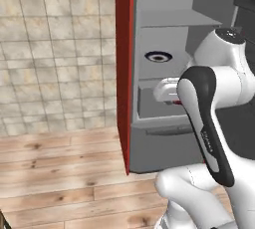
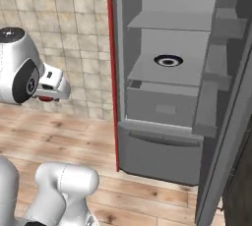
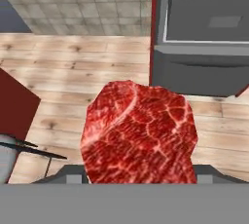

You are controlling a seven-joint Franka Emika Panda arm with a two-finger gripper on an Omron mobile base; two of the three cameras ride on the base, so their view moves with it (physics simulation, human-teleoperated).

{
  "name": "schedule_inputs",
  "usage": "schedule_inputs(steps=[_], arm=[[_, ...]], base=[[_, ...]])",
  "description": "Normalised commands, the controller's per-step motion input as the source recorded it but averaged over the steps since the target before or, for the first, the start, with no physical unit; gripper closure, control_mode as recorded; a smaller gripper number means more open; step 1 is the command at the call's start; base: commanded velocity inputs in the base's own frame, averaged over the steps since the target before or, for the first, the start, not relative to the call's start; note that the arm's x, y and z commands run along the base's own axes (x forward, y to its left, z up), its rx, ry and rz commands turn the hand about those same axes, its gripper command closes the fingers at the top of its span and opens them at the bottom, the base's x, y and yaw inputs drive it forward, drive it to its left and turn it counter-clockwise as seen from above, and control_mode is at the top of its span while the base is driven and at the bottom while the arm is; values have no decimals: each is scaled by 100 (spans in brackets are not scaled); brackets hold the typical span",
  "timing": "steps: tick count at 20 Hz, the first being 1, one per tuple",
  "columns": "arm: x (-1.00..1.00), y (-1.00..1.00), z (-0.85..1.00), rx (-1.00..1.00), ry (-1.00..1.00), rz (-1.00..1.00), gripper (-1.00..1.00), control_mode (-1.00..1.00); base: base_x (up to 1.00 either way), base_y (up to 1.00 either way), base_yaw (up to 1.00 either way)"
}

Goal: Take the steak from the fridge and place it on the digital scale on the counter by the fridge. Wait a few seconds for a reading, then move it to the plate on the dining counter.

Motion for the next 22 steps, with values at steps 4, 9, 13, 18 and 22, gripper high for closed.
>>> schedule_inputs(steps=[4,9,13,18,22], arm=[[0,0,0,0,0,0,100,100],[0,0,0,0,0,0,100,100],[0,0,0,0,0,0,100,100],[0,0,0,0,0,0,100,100],[0,0,0,0,0,0,100,100]], base=[[-100,49,62],[-96,33,75],[-90,23,77],[-74,17,74],[-40,1,62]])
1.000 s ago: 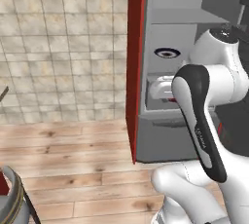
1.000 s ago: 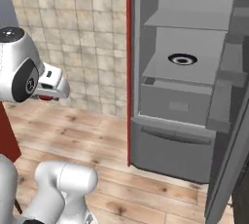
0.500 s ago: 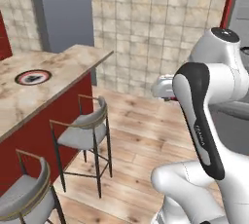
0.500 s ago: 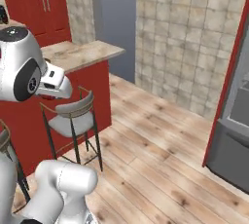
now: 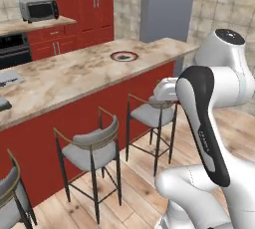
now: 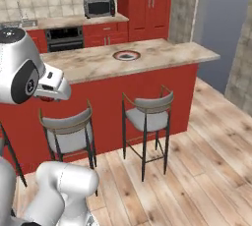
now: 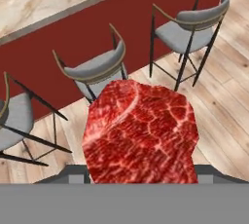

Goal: Take the steak from the fridge and place it on the digital scale on the counter by the fridge. Wait a few seconds for a reading, then move it to the plate on the dining counter.

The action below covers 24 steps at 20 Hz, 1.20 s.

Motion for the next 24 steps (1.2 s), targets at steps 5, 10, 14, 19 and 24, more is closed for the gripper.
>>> schedule_inputs(steps=[5,10,14,19,24], arm=[[0,0,0,0,0,0,100,100],[0,0,0,0,0,0,100,100],[0,0,0,0,0,0,100,100],[0,0,0,0,0,0,100,100],[0,0,0,0,0,0,100,100]], base=[[-14,0,54],[0,12,50],[25,29,40],[72,10,24],[88,2,17]])
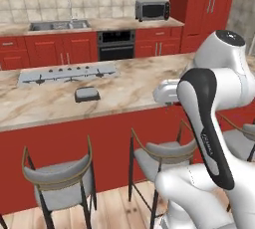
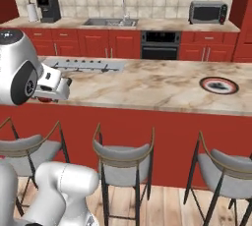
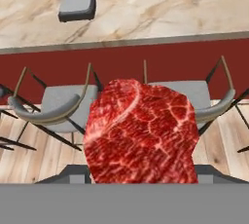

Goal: Take the steak from the fridge and place it on the digital scale on the counter by the fridge. Wait a few seconds for a reading, then move it to the plate on the dining counter.

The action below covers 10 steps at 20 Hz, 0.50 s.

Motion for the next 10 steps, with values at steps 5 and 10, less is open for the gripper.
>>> schedule_inputs(steps=[5,10], arm=[[0,0,0,0,0,0,100,100],[0,0,0,0,0,0,100,100]], base=[[85,22,15],[73,38,13]])
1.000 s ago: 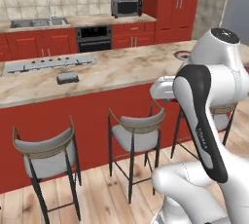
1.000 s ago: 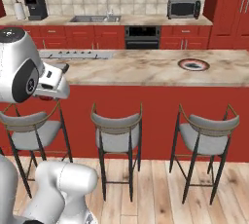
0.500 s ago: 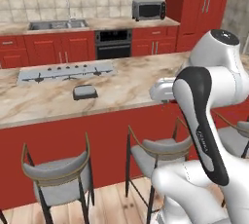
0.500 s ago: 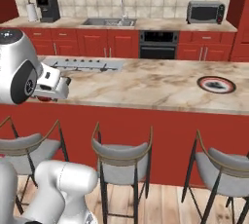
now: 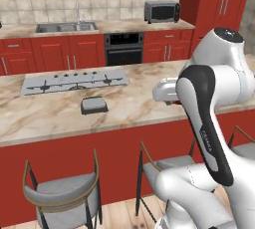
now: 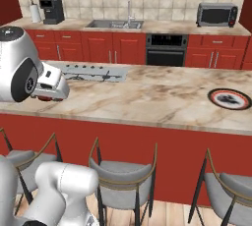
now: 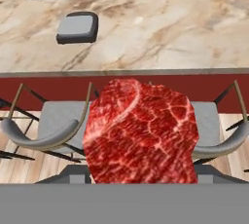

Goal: Take the steak from the fridge and place it on the digital scale on the counter by the fridge. Wait a few seconds for a reading, then move it to the plate on the dining counter.

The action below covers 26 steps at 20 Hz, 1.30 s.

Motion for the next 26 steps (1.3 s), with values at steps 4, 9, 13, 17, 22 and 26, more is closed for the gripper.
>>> schedule_inputs(steps=[4,9,13,17,22,26], arm=[[24,28,0,0,1,8,100,-100],[66,61,0,0,6,17,100,-100],[63,66,-4,0,5,17,100,-100],[58,59,-26,0,1,16,100,-100],[60,43,-40,0,0,13,100,-100],[54,18,-46,-2,0,8,100,-100]], base=[[27,27,7],[0,0,0],[0,0,0],[0,0,0],[0,0,0],[0,0,0]])
